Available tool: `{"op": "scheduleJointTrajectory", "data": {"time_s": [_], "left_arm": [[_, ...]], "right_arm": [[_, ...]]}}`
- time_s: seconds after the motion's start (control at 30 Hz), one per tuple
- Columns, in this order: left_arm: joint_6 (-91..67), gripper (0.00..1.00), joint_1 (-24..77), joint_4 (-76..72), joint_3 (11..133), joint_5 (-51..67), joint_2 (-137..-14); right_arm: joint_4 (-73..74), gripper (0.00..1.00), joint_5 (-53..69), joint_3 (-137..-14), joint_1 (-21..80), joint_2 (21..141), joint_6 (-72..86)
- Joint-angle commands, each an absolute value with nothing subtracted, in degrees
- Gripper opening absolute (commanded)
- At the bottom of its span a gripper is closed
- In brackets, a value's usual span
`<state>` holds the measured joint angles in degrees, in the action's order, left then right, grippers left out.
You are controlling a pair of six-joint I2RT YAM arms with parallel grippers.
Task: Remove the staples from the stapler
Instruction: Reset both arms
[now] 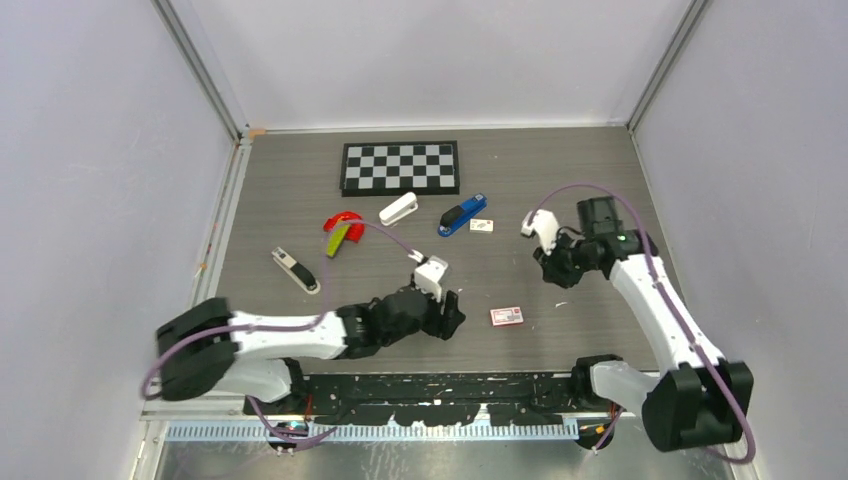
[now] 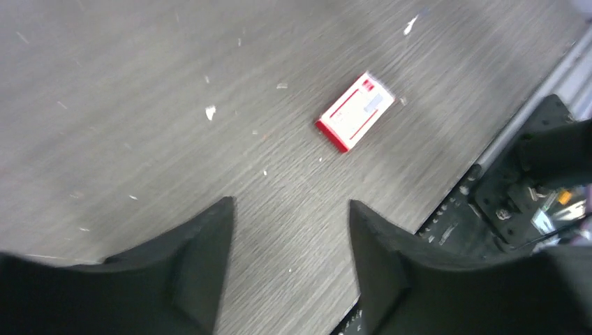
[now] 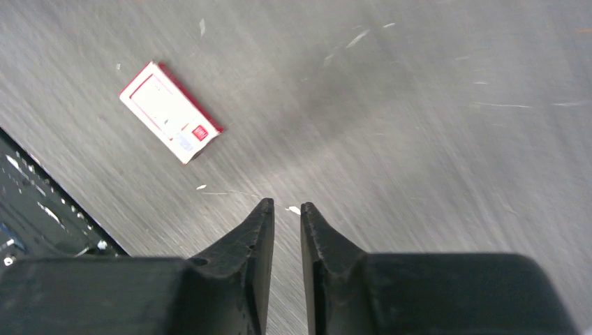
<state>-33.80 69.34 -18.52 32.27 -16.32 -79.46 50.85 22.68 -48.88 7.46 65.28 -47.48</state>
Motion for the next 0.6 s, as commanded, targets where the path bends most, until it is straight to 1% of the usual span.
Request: {"op": "scheduleJointTrajectory", "data": {"time_s": [0.0, 0.03, 0.07, 0.1, 0.2, 0.27, 0.3, 0.43, 0.57], "left_arm": [[-21.07, 0.68, 66.75, -6.45, 34.54, -15.71, -63.55], [-19.80, 0.78, 64.75, -5.82, 34.55, -12.81, -59.95], [-19.81, 0.84, 62.29, -5.66, 34.54, -9.50, -56.93], [-20.38, 0.88, 59.05, -5.52, 34.78, -6.42, -54.06], [-23.44, 0.97, 47.89, -2.24, 37.38, 1.95, -48.81], [-24.91, 1.00, 42.18, 2.20, 40.78, 6.67, -47.62], [-25.29, 1.00, 39.66, 4.93, 43.00, 8.69, -47.50], [-24.83, 1.00, 32.84, 14.95, 51.84, 14.70, -47.61], [-20.92, 1.00, 30.47, 22.86, 59.76, 15.39, -46.65]], "right_arm": [[53.29, 0.29, 26.09, -57.67, 2.52, 58.85, -41.25], [54.19, 0.31, 25.80, -59.78, 1.44, 57.77, -40.13], [54.44, 0.34, 25.72, -62.02, 0.92, 56.81, -38.99], [54.78, 0.41, 25.95, -63.85, 0.81, 55.80, -37.92], [52.90, 0.74, 27.98, -68.04, -1.02, 52.77, -31.40], [52.25, 0.95, 30.67, -69.97, -1.18, 51.91, -27.00], [52.30, 0.99, 32.11, -71.10, -1.15, 52.02, -25.00], [53.84, 1.00, 35.84, -77.38, -1.46, 54.23, -17.35], [53.10, 1.00, 38.13, -82.06, -1.68, 54.23, -11.15]]}}
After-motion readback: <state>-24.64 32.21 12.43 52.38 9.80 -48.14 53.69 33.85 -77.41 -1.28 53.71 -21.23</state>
